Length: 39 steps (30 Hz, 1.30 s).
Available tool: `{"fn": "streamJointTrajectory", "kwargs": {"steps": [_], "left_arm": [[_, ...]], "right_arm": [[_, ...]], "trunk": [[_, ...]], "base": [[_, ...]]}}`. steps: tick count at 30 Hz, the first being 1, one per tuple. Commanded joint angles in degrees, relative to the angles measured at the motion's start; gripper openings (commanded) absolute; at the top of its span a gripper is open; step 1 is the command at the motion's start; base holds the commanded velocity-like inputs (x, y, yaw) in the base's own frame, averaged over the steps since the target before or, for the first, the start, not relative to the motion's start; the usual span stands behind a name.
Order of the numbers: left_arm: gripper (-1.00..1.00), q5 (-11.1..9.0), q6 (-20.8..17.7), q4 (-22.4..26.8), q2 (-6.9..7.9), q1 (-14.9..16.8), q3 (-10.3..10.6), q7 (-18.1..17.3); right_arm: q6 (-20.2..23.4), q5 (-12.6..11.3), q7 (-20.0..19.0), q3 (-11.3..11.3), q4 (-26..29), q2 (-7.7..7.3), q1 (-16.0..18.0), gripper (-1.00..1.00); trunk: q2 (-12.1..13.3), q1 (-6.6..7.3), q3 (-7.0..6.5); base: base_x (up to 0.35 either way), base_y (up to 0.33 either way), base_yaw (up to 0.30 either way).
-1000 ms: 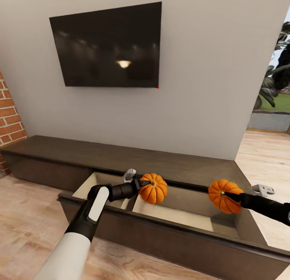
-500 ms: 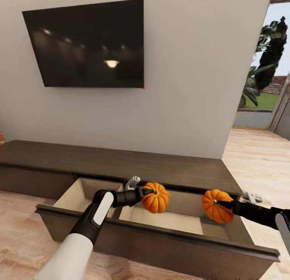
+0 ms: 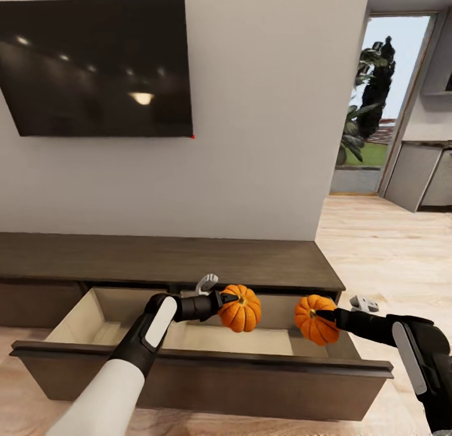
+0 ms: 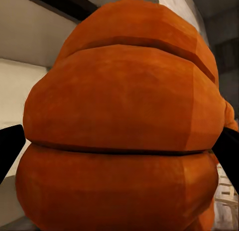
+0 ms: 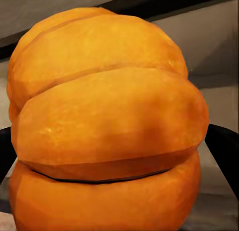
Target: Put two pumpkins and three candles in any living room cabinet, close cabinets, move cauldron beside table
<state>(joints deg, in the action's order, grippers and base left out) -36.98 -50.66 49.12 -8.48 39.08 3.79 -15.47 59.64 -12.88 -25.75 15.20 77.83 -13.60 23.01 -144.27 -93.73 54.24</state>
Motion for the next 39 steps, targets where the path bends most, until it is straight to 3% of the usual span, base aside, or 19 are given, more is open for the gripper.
{"fn": "streamJointTrajectory", "kwargs": {"steps": [1,10,17,29,33,36,39], "left_arm": [[-1.00,-0.1,-0.2,0.0,0.04,-0.1,-0.1,-0.3],[-1.00,-0.3,0.0,-0.1,0.17,-0.6,-0.3,-0.4],[-1.00,-0.1,0.1,-0.1,0.40,-1.4,-0.4,-0.5],[-1.00,0.1,0.1,-1.4,0.57,-1.6,-0.6,-0.3],[-1.00,0.2,-0.2,-1.9,0.53,-1.6,-0.6,2.9],[-1.00,-0.2,-1.2,-2.7,0.36,-1.4,-0.6,10.0],[-1.00,-0.4,-2.7,-3.0,0.27,-1.1,-0.6,13.3]], "right_arm": [[0.4,-0.3,0.2,0.0,-0.3,0.25,0.4,-1.00],[0.4,-0.3,1.1,-0.4,-0.9,0.74,0.8,-1.00],[0.4,-0.2,1.2,-2.7,-1.0,0.78,0.8,-1.00],[0.4,-0.3,0.9,-4.2,-5.8,0.77,0.8,-1.00],[0.4,-0.3,0.9,-4.3,-7.1,0.83,0.8,-1.00],[0.4,-0.3,1.0,-4.4,-9.8,0.85,1.3,-1.00],[0.4,-0.3,1.0,-4.3,-10.9,0.82,2.1,-1.00]], "trunk": [[0.0,0.02,0.06],[0.0,0.02,0.06],[0.0,0.02,0.06],[0.0,0.02,0.06],[0.0,0.02,0.06],[0.0,0.02,0.06],[0.0,0.02,0.06]], "base": [[0.000,0.000,-0.202],[0.000,0.000,-0.060],[0.011,0.000,-0.004],[0.253,0.049,0.000],[0.069,0.029,0.000],[0.018,0.008,0.000],[0.005,0.002,0.000]]}}
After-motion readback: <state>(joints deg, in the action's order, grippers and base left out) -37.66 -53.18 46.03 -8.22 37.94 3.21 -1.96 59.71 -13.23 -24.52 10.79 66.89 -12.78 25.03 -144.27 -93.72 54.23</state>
